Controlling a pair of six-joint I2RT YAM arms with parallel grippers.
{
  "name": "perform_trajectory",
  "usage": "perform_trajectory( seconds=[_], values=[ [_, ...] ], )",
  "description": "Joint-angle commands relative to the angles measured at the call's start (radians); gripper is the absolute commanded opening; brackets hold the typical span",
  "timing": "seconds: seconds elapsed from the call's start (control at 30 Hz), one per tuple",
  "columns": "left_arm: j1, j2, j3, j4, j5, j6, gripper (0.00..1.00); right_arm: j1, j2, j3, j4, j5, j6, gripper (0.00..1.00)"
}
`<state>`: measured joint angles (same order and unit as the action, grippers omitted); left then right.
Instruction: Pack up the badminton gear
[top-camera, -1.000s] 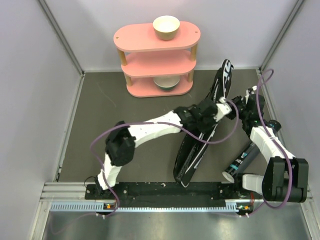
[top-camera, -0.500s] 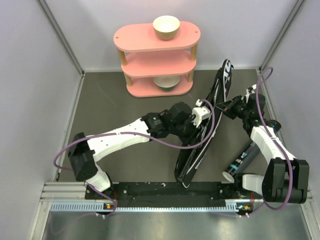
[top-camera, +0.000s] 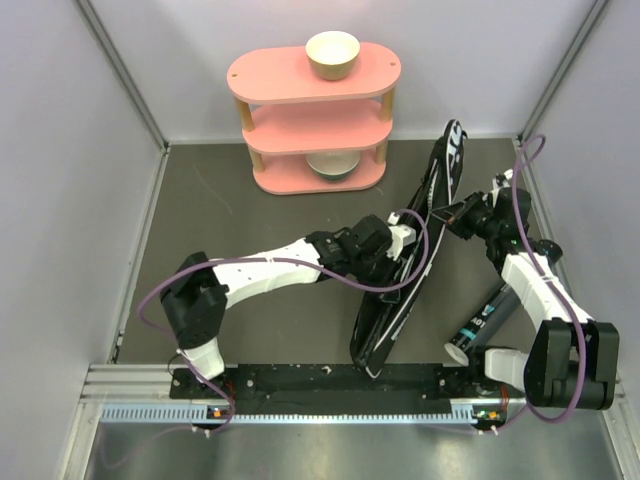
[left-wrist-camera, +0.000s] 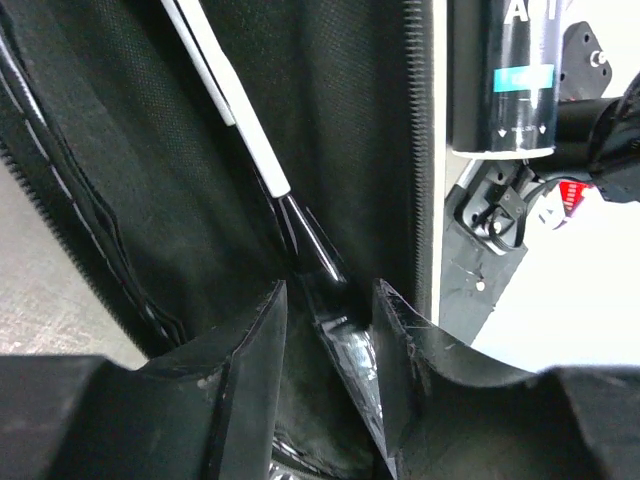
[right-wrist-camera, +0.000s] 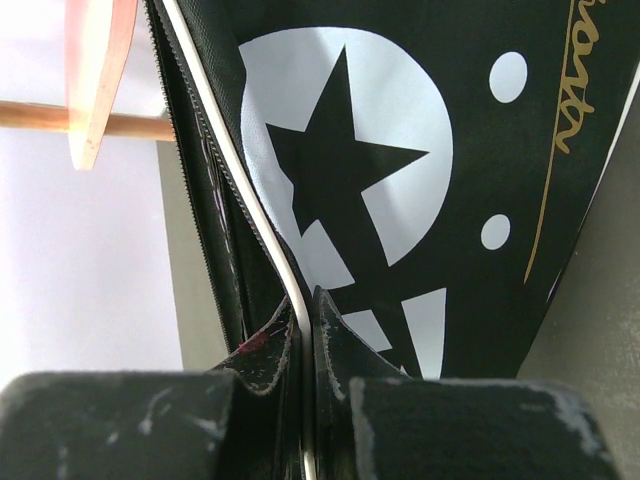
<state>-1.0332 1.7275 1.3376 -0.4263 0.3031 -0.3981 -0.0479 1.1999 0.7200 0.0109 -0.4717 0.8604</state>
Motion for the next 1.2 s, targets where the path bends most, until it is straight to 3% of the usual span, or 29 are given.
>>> perform_trajectory(
  seconds=[0.0, 0.13, 0.23, 0.27, 0.4, 0.7, 1.13, 1.17],
  values=[
    [0.002, 0.043, 0.017, 0.046, 0.014, -0.018, 0.44, 0.006, -0.036, 0.050, 0.064, -0.016, 0.000, 0.00],
    [0.002, 0.067, 0.024, 0.049, 0.025, -0.012, 0.42, 0.008, -0.030, 0.042, 0.073, -0.024, 0.003, 0.00],
    [0.002, 0.084, 0.061, 0.025, 0.016, 0.014, 0.25, 0.006, -0.025, 0.036, 0.081, -0.028, 0.008, 0.00],
    [0.002, 0.095, 0.078, 0.012, 0.002, 0.033, 0.14, 0.006, -0.026, 0.035, 0.084, -0.028, 0.009, 0.00],
    [0.002, 0.112, 0.190, -0.045, -0.033, 0.074, 0.01, 0.006, -0.028, 0.029, 0.090, -0.036, 0.015, 0.00],
    [-0.010, 0.176, 0.365, -0.063, -0.081, 0.067, 0.00, 0.008, -0.020, 0.010, 0.127, -0.062, 0.049, 0.00],
    [-0.011, 0.284, 0.405, -0.061, -0.242, 0.104, 0.00, 0.008, -0.006, -0.011, 0.172, -0.094, 0.088, 0.00],
    [-0.011, 0.279, 0.417, -0.081, -0.216, 0.104, 0.17, 0.008, -0.006, -0.010, 0.166, -0.090, 0.083, 0.00]
  ],
)
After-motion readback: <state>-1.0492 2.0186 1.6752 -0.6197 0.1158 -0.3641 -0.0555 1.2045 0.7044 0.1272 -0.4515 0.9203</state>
